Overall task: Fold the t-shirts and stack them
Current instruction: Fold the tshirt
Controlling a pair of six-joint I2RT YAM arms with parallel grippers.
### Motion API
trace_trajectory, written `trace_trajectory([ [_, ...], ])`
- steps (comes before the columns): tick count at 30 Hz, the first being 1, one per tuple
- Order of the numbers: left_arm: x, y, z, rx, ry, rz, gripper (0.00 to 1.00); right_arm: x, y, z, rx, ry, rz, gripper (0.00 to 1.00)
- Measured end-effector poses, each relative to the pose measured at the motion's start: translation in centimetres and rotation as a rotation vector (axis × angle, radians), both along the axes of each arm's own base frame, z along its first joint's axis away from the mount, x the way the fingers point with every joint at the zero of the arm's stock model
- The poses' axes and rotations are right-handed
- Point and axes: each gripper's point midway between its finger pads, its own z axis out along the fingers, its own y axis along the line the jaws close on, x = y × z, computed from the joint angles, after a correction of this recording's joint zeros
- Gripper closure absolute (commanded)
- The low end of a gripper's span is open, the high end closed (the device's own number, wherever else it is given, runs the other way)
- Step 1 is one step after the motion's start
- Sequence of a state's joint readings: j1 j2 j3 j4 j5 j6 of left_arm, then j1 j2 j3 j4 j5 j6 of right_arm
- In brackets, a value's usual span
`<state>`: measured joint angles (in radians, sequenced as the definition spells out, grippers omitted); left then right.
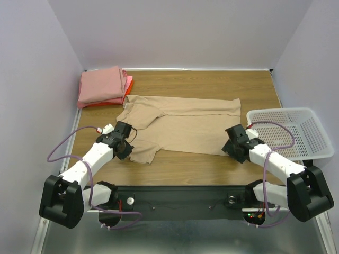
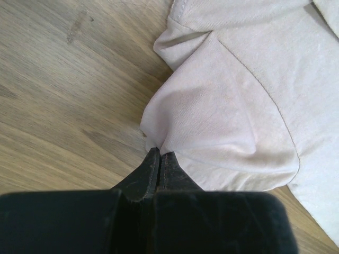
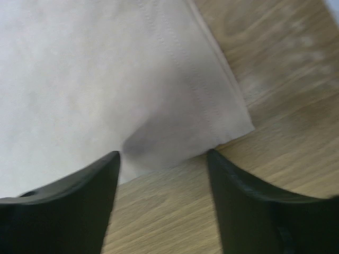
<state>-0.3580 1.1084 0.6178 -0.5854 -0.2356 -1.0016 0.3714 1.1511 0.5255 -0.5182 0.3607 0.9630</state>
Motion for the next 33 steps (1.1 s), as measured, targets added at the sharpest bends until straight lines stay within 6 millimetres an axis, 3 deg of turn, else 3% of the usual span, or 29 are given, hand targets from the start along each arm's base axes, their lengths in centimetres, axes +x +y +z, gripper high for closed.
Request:
trace_trajectory([
  [1, 0.0, 0.0, 0.1, -0.002, -0.003, 0.000, 1.00, 0.0, -0.1, 0.0, -0.004, 0.001, 0.001, 0.51],
  [2, 0.0, 0.0, 0.1, -0.003, -0.004, -0.001, 1.00, -0.2, -0.3, -0.3, -0.015, 0.014, 0.000, 0.56],
  [8, -0.1, -0.1, 0.2, -0.010, -0.004, -0.004, 1.00, -0.6, -1.4, -0.4, -0.065, 0.034, -0.002, 0.77],
  [12, -0.1, -0.3, 0.5, -0.024, -0.016, -0.009, 1.00, -0.5, -1.5, -0.4, -0.079, 0.035, 0.004, 1.00],
  [20, -0.1, -0.7, 1.0, -0.045, -0.029, -0.029, 1.00, 0.5, -0.8, 0.0, -0.066, 0.018, 0.045, 1.00],
  [24, 0.3, -1.2, 1.6, -0.066, -0.043, -0.046, 1.00, 1.8, -0.4, 1.3, -0.061, -0.019, 0.064, 1.00],
  [33, 3.6, -3.0, 5.0, -0.112, -0.130, -0.093, 1.00, 5.4, 0.2, 5.1, -0.074, -0.121, 0.068, 1.00],
])
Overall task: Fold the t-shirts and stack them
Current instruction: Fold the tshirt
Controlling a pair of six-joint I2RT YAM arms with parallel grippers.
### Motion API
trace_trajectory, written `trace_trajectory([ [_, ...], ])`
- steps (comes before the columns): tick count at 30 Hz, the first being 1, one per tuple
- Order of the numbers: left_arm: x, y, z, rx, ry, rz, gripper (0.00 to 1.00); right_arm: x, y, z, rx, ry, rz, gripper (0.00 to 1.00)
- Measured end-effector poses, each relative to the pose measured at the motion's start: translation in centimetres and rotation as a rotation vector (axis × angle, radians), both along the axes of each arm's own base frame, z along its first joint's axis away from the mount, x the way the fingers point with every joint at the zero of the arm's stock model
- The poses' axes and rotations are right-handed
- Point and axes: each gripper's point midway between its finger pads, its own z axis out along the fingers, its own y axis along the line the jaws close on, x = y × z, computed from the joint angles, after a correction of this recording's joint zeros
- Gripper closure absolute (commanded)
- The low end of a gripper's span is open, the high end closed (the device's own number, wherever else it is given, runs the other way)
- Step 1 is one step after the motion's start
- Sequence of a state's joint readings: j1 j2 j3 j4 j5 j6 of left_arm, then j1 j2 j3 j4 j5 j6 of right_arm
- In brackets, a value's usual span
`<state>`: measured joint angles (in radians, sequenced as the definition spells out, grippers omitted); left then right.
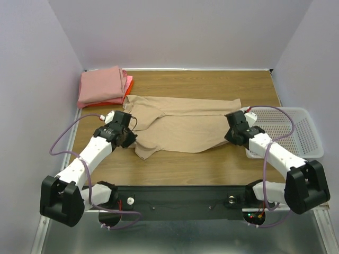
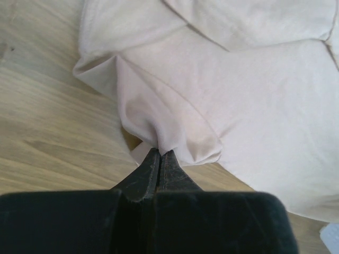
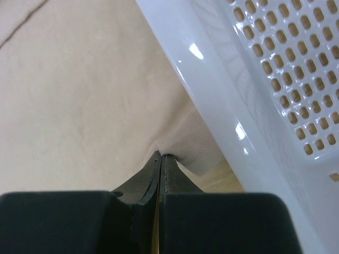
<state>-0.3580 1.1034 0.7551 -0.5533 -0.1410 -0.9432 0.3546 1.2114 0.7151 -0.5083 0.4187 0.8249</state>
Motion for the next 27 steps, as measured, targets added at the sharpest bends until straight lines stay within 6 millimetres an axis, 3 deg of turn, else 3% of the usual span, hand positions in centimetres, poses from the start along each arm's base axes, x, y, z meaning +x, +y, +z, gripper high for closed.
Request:
trace_trajectory([
  [7, 2.1, -0.7, 1.5, 0.001, -0.027, -0.015, 1.00, 2.4, 0.0, 0.7, -0.056, 0.001, -0.007, 1.00],
  [15, 6.0, -0.7, 2.8, 0.034, -0.047, 0.012, 1.00, 6.0, -0.6, 2.6, -0.139, -0.043, -0.038, 1.00],
  [27, 11.8, 1.3, 3.5, 0.077, -0.063, 0.092, 1.00, 10.4, -1.3, 1.6, -0.215, 0.000, -0.069, 1.00],
])
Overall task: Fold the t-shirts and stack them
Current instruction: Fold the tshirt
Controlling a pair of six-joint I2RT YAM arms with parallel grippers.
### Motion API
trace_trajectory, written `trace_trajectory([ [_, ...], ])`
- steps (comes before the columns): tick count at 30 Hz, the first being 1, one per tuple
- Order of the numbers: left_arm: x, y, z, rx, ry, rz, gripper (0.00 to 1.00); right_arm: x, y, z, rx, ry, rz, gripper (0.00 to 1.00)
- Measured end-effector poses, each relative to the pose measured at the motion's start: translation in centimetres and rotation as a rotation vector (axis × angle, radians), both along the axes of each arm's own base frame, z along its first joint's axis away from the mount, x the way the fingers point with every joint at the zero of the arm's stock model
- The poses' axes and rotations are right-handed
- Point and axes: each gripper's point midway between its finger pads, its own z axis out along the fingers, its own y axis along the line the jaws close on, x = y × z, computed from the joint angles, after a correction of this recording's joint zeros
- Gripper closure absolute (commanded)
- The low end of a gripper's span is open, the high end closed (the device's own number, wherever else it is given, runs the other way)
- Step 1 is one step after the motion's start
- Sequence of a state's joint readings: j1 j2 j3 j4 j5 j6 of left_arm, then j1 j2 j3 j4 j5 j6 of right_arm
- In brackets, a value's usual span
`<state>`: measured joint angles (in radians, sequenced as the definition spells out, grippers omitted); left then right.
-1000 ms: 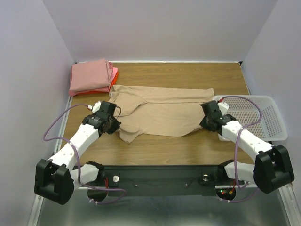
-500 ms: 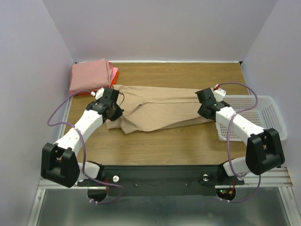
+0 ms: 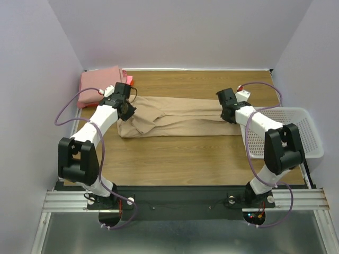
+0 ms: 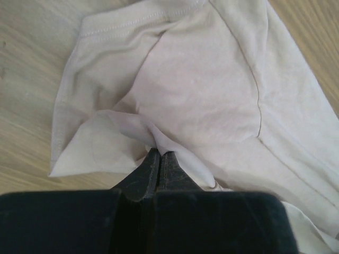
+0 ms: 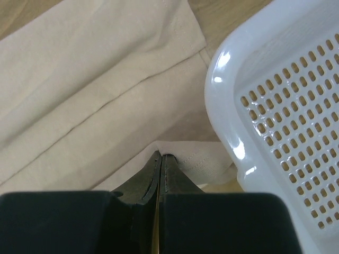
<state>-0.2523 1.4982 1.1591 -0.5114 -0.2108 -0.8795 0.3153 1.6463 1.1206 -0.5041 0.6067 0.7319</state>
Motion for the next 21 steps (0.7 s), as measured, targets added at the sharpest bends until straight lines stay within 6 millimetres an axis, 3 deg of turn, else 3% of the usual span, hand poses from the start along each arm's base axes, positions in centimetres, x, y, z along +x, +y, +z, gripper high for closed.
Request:
trace_trajectory([
  [7, 3.3, 1.0, -1.7, 0.024, 0.032, 0.016, 1.00, 1.3, -1.0, -1.0, -0.015, 0.029, -0.024, 0.99],
  [9, 4.1, 1.0, -2.4, 0.032, 0.047, 0.014, 1.00, 1.7, -1.3, -1.6, -0.021, 0.044, -0.030, 0.95],
  [10, 4.6, 1.1, -2.6, 0.034, 0.052, 0.016, 0.95, 1.9, -1.4, -1.7, -0.024, 0.048, -0.031, 0.92],
  [11, 5.0, 1.1, -2.8, 0.036, 0.054, 0.018, 0.84, 2.2, -1.5, -2.0, -0.028, 0.055, -0.032, 0.82],
  [12, 5.4, 1.1, -2.9, 0.038, 0.055, 0.018, 0.64, 2.5, -1.5, -2.1, -0.031, 0.059, -0.032, 0.75],
  [13, 5.8, 1.1, -3.0, 0.039, 0.054, 0.017, 0.32, 2.8, -1.5, -2.3, -0.038, 0.064, -0.028, 0.69],
  [15, 6.8, 1.3, -2.9, 0.049, 0.046, 0.014, 0.08, 3.5, -1.5, -2.3, -0.052, 0.068, -0.021, 0.52],
  [19, 8.1, 1.5, -2.4, 0.051, 0.028, 0.009, 0.05, 4.6, -1.4, -1.8, -0.061, 0.064, 0.008, 0.28],
  [21, 8.2, 1.5, -2.3, 0.055, 0.023, 0.002, 0.05, 5.0, -1.0, -1.4, -0.051, 0.057, 0.035, 0.00],
])
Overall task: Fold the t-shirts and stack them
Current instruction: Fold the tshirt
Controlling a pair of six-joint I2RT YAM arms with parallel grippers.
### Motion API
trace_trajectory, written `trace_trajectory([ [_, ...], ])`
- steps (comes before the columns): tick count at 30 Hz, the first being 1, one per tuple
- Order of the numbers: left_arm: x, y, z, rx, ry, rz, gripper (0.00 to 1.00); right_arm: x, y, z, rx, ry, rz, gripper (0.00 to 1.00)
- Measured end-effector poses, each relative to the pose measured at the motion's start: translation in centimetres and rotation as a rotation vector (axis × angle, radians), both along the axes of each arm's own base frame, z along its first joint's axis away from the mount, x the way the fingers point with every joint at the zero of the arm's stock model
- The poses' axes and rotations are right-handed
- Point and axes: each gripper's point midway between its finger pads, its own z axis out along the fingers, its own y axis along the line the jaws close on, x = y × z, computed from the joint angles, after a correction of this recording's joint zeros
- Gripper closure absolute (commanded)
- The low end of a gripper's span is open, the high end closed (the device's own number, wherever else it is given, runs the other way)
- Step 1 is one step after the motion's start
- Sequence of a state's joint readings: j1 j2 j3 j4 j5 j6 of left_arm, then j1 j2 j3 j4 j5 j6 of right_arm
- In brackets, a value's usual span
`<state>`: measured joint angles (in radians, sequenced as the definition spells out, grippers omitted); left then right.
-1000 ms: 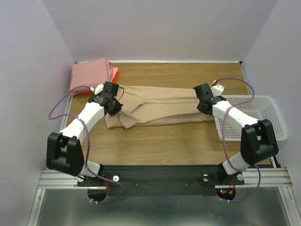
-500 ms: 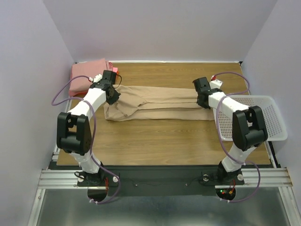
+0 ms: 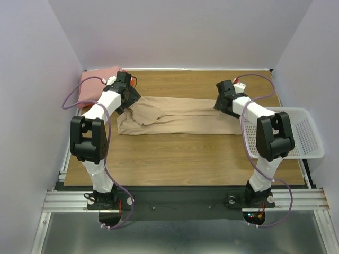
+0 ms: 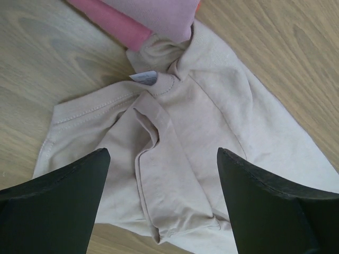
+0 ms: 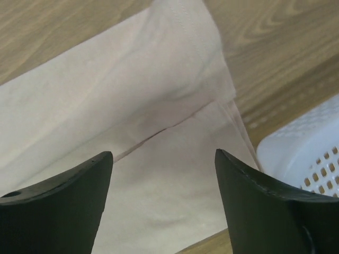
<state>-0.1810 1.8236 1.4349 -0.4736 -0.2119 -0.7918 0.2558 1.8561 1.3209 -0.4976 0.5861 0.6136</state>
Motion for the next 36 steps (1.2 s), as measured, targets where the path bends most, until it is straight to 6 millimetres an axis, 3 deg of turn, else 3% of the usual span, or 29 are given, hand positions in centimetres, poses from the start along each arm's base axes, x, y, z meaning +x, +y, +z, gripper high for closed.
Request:
trace_trajectory([
  [4, -0.5, -0.6, 0.3, 0.005, -0.014, -0.032, 0.05, 0.3, 1.8, 0.2, 0.072, 0.008, 0.097, 0.00],
  [11, -5.6, -5.1, 1.0, -0.030, -0.034, -0.177, 0.04, -1.5, 7.3, 1.1, 0.292, -0.010, 0.327, 0.00],
  [15, -7.3, -6.8, -0.3, -0.048, -0.014, -0.220, 0.04, -3.0, 9.9, 0.2, 0.373, 0.016, 0.416, 0.00],
  [18, -8.2, -7.1, -1.4, -0.053, 0.016, -0.224, 0.04, -3.6, 10.6, -0.3, 0.398, 0.032, 0.439, 0.00],
  [21, -8.2, -7.3, -2.1, -0.063, 0.032, -0.213, 0.13, -3.7, 10.9, -0.5, 0.409, 0.030, 0.447, 0.00],
  [25, -8.3, -7.5, -3.4, -0.070, 0.067, -0.198, 0.33, -3.7, 10.9, -0.7, 0.411, 0.031, 0.444, 0.00],
  [30, -8.3, -7.6, -3.8, -0.080, 0.073, -0.185, 0.48, -3.7, 10.8, -1.5, 0.409, 0.046, 0.435, 0.00],
  [32, -8.2, -7.7, -3.9, -0.080, 0.073, -0.184, 0.60, -3.7, 10.7, -2.1, 0.406, 0.060, 0.427, 0.00],
  [33, -8.2, -7.7, -4.0, -0.080, 0.077, -0.182, 0.72, -3.7, 10.7, -2.5, 0.403, 0.068, 0.423, 0.00],
  [34, -8.2, -7.7, -4.2, -0.080, 0.080, -0.182, 0.72, -3.8, 10.6, -2.7, 0.402, 0.074, 0.421, 0.00],
  [36, -8.1, -7.8, -4.7, -0.078, 0.093, -0.183, 0.88, -3.9, 10.5, -3.2, 0.396, 0.083, 0.415, 0.00],
])
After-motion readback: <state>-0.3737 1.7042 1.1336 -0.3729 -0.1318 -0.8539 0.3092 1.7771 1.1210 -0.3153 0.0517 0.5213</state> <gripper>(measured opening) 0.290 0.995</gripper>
